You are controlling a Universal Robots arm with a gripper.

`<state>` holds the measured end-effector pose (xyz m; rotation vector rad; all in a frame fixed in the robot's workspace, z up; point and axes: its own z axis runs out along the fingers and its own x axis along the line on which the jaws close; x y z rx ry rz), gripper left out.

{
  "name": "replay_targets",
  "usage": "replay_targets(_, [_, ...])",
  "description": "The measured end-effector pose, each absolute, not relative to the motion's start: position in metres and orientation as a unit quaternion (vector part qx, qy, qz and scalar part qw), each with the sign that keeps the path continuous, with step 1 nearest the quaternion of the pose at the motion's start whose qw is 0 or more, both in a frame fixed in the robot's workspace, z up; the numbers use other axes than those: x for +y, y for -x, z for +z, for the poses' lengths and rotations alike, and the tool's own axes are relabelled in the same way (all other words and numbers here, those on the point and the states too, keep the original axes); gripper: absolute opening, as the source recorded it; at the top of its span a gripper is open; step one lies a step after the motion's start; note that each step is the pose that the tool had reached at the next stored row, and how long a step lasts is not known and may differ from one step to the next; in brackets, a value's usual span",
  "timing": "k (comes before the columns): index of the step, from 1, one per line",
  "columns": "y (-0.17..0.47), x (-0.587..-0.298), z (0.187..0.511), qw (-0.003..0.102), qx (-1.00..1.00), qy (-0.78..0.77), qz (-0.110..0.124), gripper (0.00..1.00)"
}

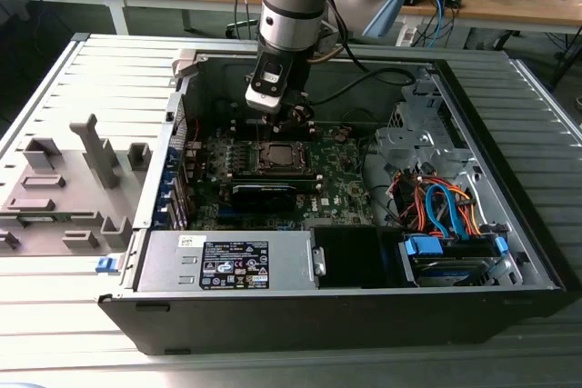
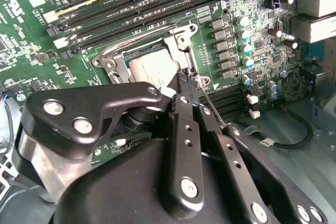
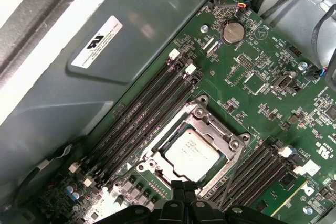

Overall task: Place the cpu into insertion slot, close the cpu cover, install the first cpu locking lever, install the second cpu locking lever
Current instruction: 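Install the first cpu locking lever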

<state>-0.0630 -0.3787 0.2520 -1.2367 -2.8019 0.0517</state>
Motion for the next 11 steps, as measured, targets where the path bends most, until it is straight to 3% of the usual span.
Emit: replay_targets(11, [0.063, -0.3787, 0.252, 0.039, -0.918, 0.395, 0.017, 0.11])
